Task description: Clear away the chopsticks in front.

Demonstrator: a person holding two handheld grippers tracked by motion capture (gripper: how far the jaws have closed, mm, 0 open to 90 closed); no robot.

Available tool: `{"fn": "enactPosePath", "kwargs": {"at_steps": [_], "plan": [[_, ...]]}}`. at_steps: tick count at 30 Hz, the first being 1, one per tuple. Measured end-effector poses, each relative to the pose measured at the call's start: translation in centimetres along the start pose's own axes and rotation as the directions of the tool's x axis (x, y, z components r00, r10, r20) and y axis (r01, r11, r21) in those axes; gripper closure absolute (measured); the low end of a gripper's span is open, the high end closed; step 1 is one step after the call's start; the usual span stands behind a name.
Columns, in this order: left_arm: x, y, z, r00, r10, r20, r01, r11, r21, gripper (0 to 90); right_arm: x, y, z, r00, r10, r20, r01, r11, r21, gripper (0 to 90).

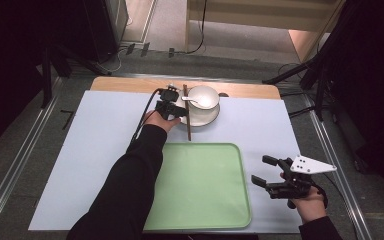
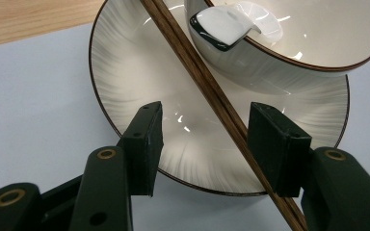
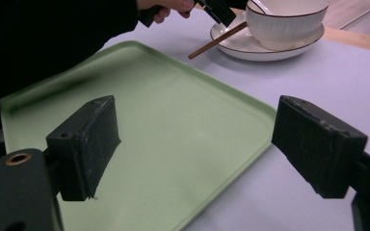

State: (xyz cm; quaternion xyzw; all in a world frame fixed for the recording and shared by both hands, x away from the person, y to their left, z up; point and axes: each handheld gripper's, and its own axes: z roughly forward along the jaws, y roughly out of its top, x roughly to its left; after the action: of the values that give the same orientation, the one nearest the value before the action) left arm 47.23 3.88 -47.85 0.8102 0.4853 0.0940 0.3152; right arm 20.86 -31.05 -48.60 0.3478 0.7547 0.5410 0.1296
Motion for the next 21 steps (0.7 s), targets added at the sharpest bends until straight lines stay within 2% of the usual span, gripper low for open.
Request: {"fn": "enactPosePath", "kwargs": {"at_steps": [9,11,14,16,21], "plan": [[0.2,-0.1,0.6,0.9998,-0.001,-0.019,0.002,0.9999,0.013,48.9,-0.1,-0.1,0.0,0.9999,0.011,0.009,-0.011,1.000,0.007,17.2],[0.2,-0.1,0.8,0.9996,-0.010,-0.025,0.010,0.9999,0.014,49.6,-0.1,-0.1,0.0,0.9999,0.012,0.008,-0.012,1.000,0.009,17.2],[0.2,0.0,0.9,0.9994,-0.032,-0.013,0.032,0.9994,0.015,49.9,-0.2,-0.1,0.0,0.9998,0.017,0.006,-0.017,1.000,0.009,17.2],[0.0,0.2,0.8,0.9989,-0.048,0.000,0.048,0.9988,-0.006,49.8,-0.2,-0.1,-0.1,0.9999,0.015,0.007,-0.015,1.000,0.010,17.2],[-0.4,0.2,1.1,0.9994,-0.031,-0.013,0.031,0.9995,0.003,49.8,-0.2,-0.1,0.0,0.9999,0.014,0.006,-0.014,1.000,0.011,17.2]]}}
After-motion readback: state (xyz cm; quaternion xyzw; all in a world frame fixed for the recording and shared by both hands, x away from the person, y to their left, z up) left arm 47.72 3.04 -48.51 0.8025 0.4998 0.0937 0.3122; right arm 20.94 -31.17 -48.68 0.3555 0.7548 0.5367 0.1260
